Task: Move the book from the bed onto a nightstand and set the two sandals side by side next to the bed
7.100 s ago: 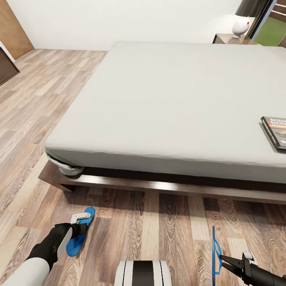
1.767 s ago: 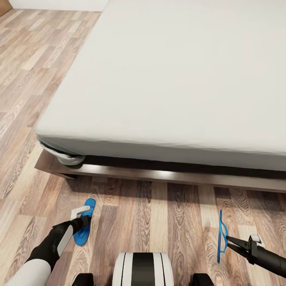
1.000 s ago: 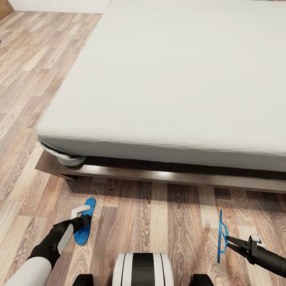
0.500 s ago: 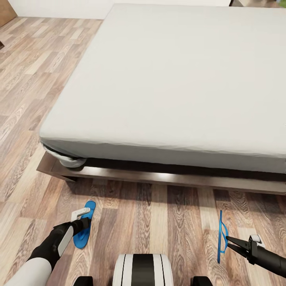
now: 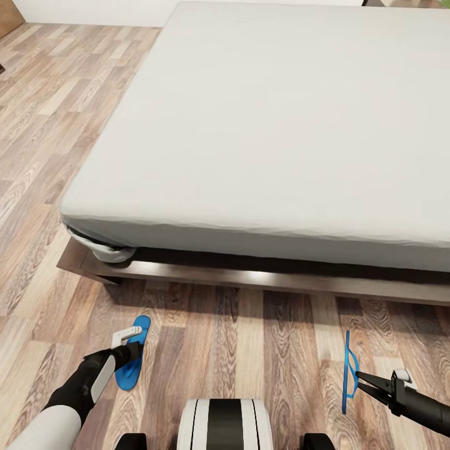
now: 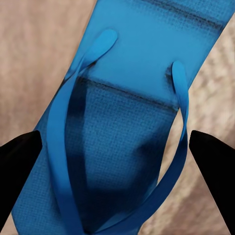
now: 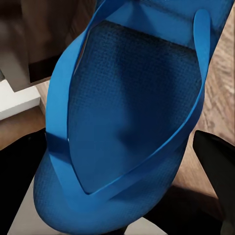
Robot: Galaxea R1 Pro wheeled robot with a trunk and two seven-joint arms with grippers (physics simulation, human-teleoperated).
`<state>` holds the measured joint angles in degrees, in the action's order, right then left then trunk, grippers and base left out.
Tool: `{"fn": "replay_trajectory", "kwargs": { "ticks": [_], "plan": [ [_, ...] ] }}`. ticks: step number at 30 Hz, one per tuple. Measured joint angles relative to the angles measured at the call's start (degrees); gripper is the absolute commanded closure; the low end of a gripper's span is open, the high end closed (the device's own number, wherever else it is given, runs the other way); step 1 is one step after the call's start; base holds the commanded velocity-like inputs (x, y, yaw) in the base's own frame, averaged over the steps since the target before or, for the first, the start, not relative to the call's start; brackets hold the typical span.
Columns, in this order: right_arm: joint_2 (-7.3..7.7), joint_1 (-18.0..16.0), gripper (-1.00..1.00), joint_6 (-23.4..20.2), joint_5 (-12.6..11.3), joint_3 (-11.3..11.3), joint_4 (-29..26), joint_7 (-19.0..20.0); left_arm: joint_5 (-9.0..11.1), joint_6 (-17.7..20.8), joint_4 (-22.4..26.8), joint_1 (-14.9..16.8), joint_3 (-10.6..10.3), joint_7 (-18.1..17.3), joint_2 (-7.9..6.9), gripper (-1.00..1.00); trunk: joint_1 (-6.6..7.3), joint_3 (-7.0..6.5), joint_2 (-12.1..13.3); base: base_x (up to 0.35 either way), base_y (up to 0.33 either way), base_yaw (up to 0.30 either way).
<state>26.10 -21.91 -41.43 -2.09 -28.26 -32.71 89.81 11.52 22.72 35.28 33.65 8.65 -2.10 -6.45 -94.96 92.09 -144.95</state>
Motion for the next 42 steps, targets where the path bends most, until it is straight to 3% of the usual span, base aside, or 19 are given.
{"fn": "replay_trajectory", "kwargs": {
  "ticks": [22,23,42],
  "plan": [
    [-0.01,0.0,1.00,0.0,0.0,0.0,0.0,0.0,0.0,-0.1,0.0,0.0,0.0,0.0,0.00,1.00,0.00,0.00,0.0,0.000,0.000,0.000],
    [0.00,0.0,1.00,0.0,0.0,0.0,0.0,0.0,0.0,0.0,0.0,0.0,0.0,0.0,0.00,-1.00,0.00,0.00,0.0,0.000,0.000,0.000],
    [0.00,0.0,1.00,0.0,0.0,0.0,0.0,0.0,-0.3,0.1,-0.1,0.0,0.0,0.1,-0.06,-1.00,0.01,-0.21,0.0,0.000,0.000,0.000]
  ]
}}
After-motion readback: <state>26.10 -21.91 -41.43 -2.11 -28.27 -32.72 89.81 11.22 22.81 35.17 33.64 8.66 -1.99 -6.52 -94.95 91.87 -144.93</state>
